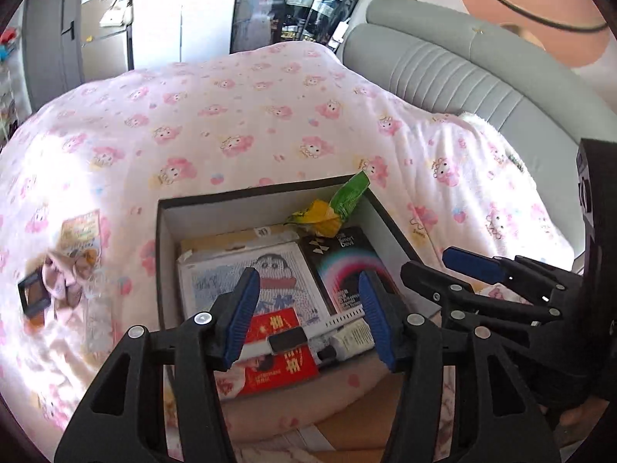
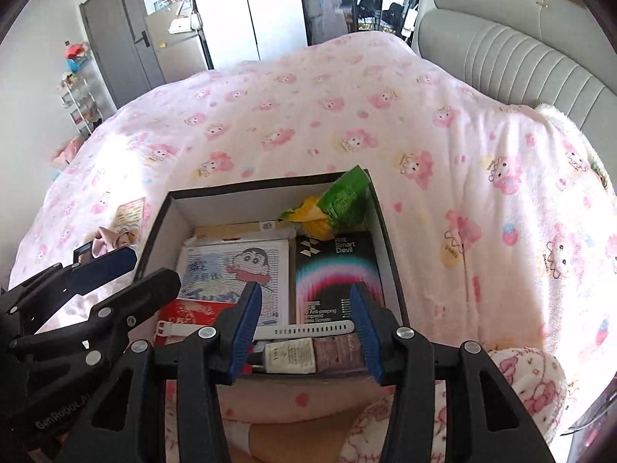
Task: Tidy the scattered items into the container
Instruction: 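Withdraw the left gripper from the box toward the clear phone case, then grasp the clear phone case edge with the left gripper and lift, then carry the clear phone case into the box and release it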
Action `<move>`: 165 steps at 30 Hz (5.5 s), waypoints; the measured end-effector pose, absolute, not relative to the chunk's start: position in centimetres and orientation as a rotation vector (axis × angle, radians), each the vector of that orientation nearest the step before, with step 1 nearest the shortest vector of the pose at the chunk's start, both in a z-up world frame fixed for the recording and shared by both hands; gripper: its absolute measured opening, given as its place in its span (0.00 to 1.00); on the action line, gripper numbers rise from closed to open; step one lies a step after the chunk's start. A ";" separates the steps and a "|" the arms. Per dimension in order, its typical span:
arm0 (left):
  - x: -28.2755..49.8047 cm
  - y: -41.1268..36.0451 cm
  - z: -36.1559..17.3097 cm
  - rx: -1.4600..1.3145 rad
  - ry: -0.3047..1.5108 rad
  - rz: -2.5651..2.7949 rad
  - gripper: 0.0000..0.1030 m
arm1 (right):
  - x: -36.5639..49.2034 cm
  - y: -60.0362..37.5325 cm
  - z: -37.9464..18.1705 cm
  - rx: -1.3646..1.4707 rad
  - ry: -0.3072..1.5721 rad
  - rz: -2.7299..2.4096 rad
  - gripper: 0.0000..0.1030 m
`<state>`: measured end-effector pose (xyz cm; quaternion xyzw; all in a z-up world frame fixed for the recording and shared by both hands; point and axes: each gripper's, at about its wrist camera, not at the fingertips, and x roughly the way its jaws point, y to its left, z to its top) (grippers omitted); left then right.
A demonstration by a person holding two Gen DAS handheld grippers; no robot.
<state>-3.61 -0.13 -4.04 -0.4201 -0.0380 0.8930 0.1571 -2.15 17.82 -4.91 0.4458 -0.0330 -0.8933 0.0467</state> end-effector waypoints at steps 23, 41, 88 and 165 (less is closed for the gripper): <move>-0.4 -25.4 -11.7 -1.433 -0.830 2.635 0.56 | -9.6 -6.4 -10.4 1.427 -0.011 -2.206 0.42; -7.2 -31.4 -26.6 -1.726 -1.214 2.085 0.55 | -14.8 -14.3 -19.2 1.711 0.092 -1.992 0.42; 0.7 -38.0 -27.3 -1.549 -1.589 2.358 0.31 | -19.6 -19.0 -24.7 1.858 0.069 -1.831 0.46; -10.3 -0.8 -18.1 -1.667 -0.577 2.210 0.33 | -10.0 21.3 -14.5 1.627 -0.480 -2.407 0.40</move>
